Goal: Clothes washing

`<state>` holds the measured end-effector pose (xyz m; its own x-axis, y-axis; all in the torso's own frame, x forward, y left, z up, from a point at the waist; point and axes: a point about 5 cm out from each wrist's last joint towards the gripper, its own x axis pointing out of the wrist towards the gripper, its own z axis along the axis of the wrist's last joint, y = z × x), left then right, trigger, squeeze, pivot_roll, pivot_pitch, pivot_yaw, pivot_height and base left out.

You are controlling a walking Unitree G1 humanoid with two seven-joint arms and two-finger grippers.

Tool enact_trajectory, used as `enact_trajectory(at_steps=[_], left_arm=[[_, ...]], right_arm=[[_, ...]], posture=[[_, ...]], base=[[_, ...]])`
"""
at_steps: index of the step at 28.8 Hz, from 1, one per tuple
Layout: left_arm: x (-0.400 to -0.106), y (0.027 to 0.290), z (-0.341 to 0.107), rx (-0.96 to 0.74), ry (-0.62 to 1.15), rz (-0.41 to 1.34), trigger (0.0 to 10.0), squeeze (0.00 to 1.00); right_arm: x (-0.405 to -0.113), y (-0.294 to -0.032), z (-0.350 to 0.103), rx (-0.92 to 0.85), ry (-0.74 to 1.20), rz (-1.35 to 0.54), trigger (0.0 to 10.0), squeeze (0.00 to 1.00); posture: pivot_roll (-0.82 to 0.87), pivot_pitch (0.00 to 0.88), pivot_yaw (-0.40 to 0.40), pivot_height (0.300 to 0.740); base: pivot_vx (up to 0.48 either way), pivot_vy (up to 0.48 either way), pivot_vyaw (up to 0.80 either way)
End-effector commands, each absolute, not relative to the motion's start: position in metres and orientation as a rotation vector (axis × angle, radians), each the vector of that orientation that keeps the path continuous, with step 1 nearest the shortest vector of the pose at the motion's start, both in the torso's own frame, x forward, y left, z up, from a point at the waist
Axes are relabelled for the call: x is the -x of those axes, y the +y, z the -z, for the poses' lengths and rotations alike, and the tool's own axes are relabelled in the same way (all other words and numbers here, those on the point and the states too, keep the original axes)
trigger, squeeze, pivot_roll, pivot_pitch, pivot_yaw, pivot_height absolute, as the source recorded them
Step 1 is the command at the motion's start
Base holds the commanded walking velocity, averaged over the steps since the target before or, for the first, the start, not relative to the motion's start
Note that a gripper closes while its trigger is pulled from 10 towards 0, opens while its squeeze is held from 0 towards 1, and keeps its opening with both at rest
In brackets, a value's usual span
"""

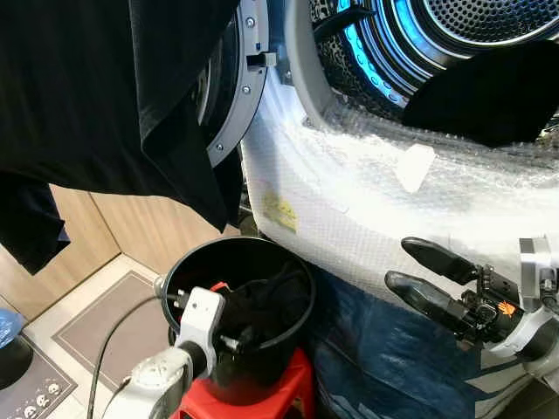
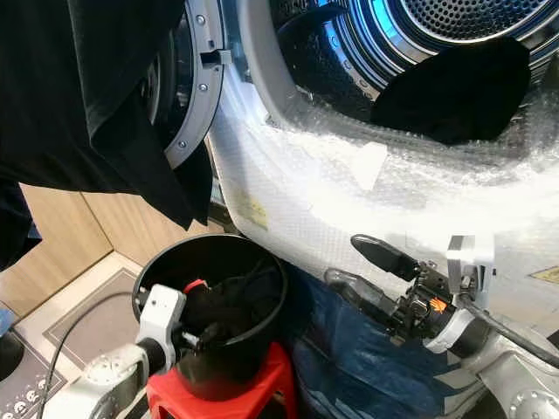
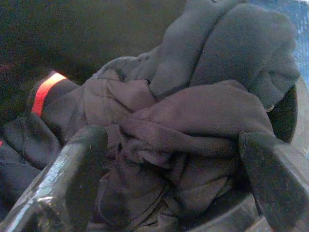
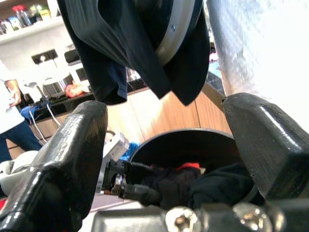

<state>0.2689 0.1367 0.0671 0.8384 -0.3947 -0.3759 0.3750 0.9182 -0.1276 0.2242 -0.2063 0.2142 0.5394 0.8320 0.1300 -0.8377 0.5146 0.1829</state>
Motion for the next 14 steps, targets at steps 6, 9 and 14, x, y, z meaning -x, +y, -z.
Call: enact_trajectory(at_steps=[6,9,14], left_arm=[[-0.274,0.138,-0.062,0.041,0.441,0.391,10.0,0.00],[-0.278,0.140,-0.065,0.069,0.433,0.371,10.0,0.00],[-0.284,0.150,-0.069,0.060,0.417,0.347,10.0,0.00]], right_arm=[[-0.221,-0.207,-0.218,-0.203,-0.030,-0.997,10.0,0.00],[-0.218,-0.207,-0.219,-0.201,-0.030,-0.993,10.0,0.00],[-0.215,-0.208,-0.221,-0.198,-0.029,-0.991,10.0,0.00]], posture=[[-0.11,0.092,0.035,0.740],[-0.13,0.106,0.034,0.740],[-0.14,0.124,0.027,0.740]], base=[[0.000,0.000,0.00],[0.000,0.000,0.00],[0.000,0.000,0.00]])
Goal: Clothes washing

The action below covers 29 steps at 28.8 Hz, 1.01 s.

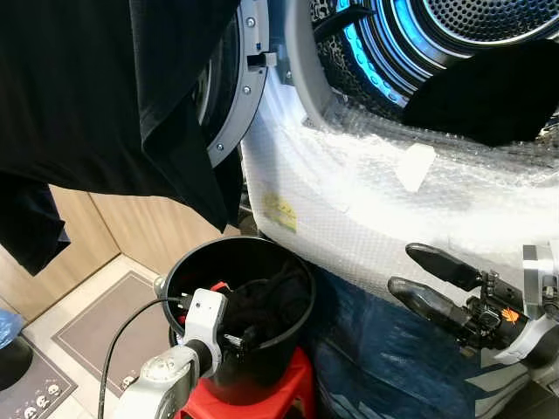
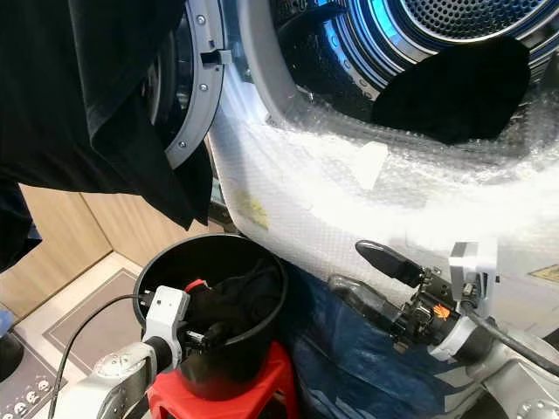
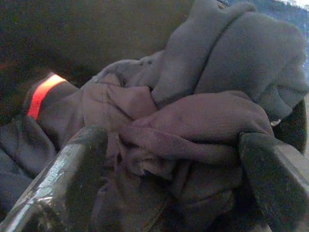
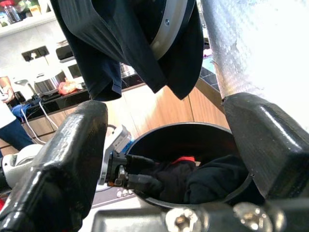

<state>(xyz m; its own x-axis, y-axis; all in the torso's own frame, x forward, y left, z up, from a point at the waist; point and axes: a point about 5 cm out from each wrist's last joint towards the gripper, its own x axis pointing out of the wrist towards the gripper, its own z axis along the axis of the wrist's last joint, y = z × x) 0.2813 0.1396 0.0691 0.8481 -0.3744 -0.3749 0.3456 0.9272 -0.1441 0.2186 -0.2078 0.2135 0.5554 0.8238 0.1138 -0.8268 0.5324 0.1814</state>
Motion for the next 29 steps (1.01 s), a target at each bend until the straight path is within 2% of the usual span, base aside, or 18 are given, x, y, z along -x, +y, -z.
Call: enact_trajectory(at_steps=[1,7,8,9,10,11,12,29], left_arm=[[-0.285,0.151,-0.070,0.060,0.415,0.349,10.0,0.00],[-0.289,0.158,-0.069,0.112,0.433,0.345,10.0,0.00],[-0.290,0.158,-0.069,0.121,0.431,0.349,8.7,0.00],[-0.291,0.159,-0.069,0.127,0.431,0.356,6.4,0.00],[-0.291,0.161,-0.069,0.133,0.442,0.361,3.6,0.00],[-0.291,0.161,-0.069,0.133,0.442,0.361,3.6,0.00],[-0.291,0.161,-0.068,0.131,0.442,0.369,0.0,0.00],[-0.290,0.157,-0.064,0.151,0.492,0.467,0.0,0.00]], right_arm=[[-0.214,-0.208,-0.221,-0.197,-0.029,-0.990,10.0,0.00],[-0.212,-0.208,-0.226,-0.193,-0.029,-0.994,10.0,0.00],[-0.212,-0.208,-0.227,-0.191,-0.029,-0.995,10.0,0.00],[-0.211,-0.208,-0.228,-0.189,-0.030,-0.997,10.0,0.00],[-0.210,-0.209,-0.230,-0.186,-0.029,-1.001,10.0,0.00],[-0.210,-0.209,-0.230,-0.186,-0.029,-1.001,10.0,0.00],[-0.209,-0.209,-0.231,-0.182,-0.029,-1.002,10.0,0.00],[-0.203,-0.212,-0.246,-0.153,-0.038,-1.007,10.0,0.00]], posture=[[-0.14,0.124,0.027,0.740],[-0.15,0.145,0.014,0.740],[-0.15,0.152,0.008,0.740],[-0.15,0.152,0.008,0.740],[-0.16,0.159,0.003,0.740],[-0.16,0.159,0.003,0.740],[-0.16,0.159,0.003,0.740],[-0.19,0.179,-0.013,0.740]], base=[[0.000,0.000,0.00],[0.000,0.000,0.00],[0.000,0.000,0.00],[0.000,0.000,0.00],[0.000,0.000,0.00],[0.000,0.000,0.00],[0.000,0.000,0.00],[0.000,0.000,0.00]])
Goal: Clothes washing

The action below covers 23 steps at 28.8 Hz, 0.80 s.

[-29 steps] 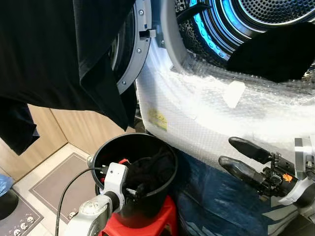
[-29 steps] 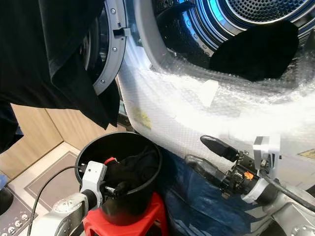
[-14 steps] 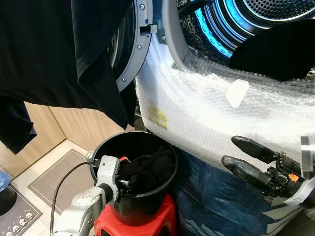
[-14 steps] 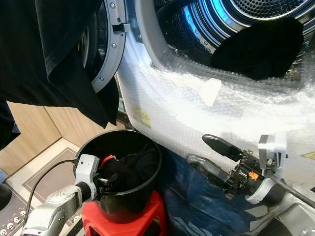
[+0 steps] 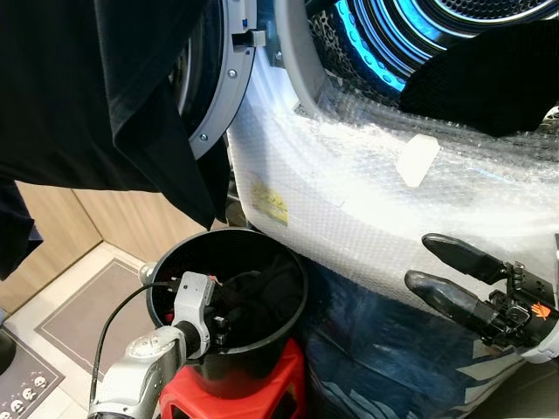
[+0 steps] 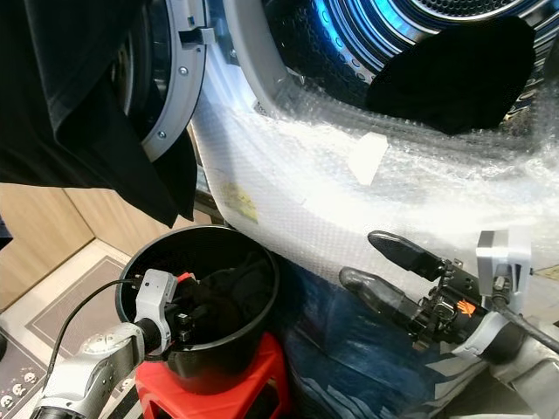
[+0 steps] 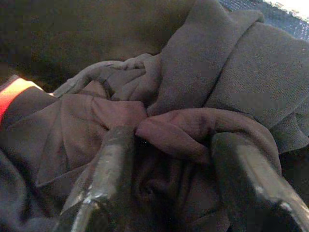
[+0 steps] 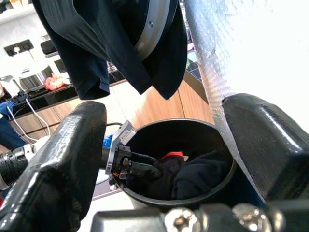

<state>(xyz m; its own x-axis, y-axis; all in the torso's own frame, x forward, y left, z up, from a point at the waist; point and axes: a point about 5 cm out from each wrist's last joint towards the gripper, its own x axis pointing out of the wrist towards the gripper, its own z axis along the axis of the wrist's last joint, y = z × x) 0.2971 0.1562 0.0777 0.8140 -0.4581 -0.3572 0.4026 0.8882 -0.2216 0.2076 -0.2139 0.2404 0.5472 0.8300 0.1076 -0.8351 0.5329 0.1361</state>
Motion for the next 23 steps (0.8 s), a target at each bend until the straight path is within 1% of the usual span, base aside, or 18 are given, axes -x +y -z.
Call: enact_trajectory(at_steps=[1,13,16,23], left_arm=[[-0.290,0.157,-0.064,0.151,0.492,0.467,0.0,0.00],[-0.286,0.152,-0.062,0.169,0.517,0.512,0.0,0.00],[-0.280,0.150,-0.059,0.174,0.544,0.533,0.0,0.00],[-0.275,0.146,-0.058,0.180,0.547,0.541,0.0,0.00]], right_arm=[[-0.203,-0.212,-0.246,-0.153,-0.038,-1.007,10.0,0.00],[-0.202,-0.212,-0.250,-0.145,-0.035,-1.014,10.0,0.00],[-0.202,-0.212,-0.249,-0.148,-0.031,-1.020,10.0,0.00],[-0.202,-0.210,-0.249,-0.152,-0.032,-1.027,10.0,0.00]], posture=[[-0.19,0.179,-0.013,0.740],[-0.19,0.180,-0.016,0.740],[-0.18,0.177,-0.014,0.740],[-0.18,0.173,-0.012,0.740]], base=[[0.000,0.000,0.00],[0.000,0.000,0.00],[0.000,0.000,0.00],[0.000,0.000,0.00]])
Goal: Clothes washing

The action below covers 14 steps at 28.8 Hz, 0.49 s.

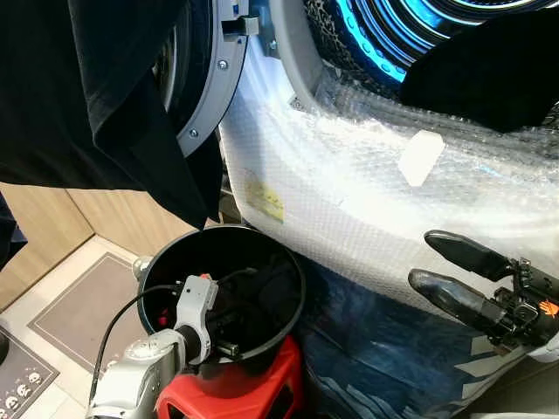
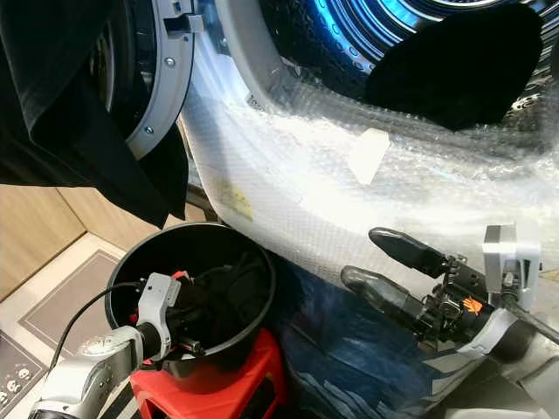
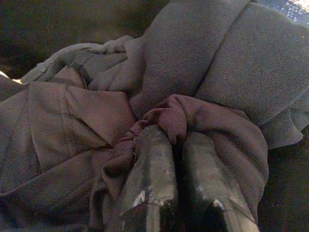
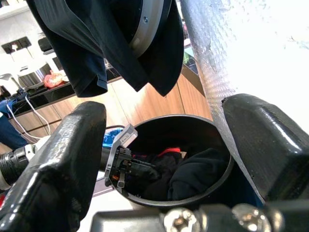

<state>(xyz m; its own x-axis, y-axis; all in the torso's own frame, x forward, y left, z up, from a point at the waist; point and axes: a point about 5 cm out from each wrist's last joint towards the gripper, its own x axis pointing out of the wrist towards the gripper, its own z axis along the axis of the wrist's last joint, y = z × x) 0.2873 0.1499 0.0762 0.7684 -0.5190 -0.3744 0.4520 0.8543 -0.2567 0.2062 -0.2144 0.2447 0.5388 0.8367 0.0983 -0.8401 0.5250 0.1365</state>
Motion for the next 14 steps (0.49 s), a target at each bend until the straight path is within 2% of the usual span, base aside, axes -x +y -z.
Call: enact_trajectory(at_steps=[1,9,14], left_arm=[[-0.274,0.146,-0.058,0.180,0.544,0.541,0.0,0.00],[-0.267,0.148,-0.059,0.195,0.524,0.503,0.0,0.00],[-0.263,0.149,-0.067,0.184,0.420,0.453,0.0,0.00]], right_arm=[[-0.202,-0.210,-0.249,-0.153,-0.033,-1.028,10.0,0.00],[-0.207,-0.207,-0.248,-0.162,-0.039,-1.045,10.0,0.00],[-0.212,-0.204,-0.248,-0.164,-0.044,-1.064,10.0,0.00]], posture=[[-0.18,0.173,-0.012,0.740],[-0.15,0.159,-0.016,0.740],[-0.13,0.143,-0.020,0.740]], base=[[0.000,0.000,0.00],[0.000,0.000,0.00],[0.000,0.000,0.00]])
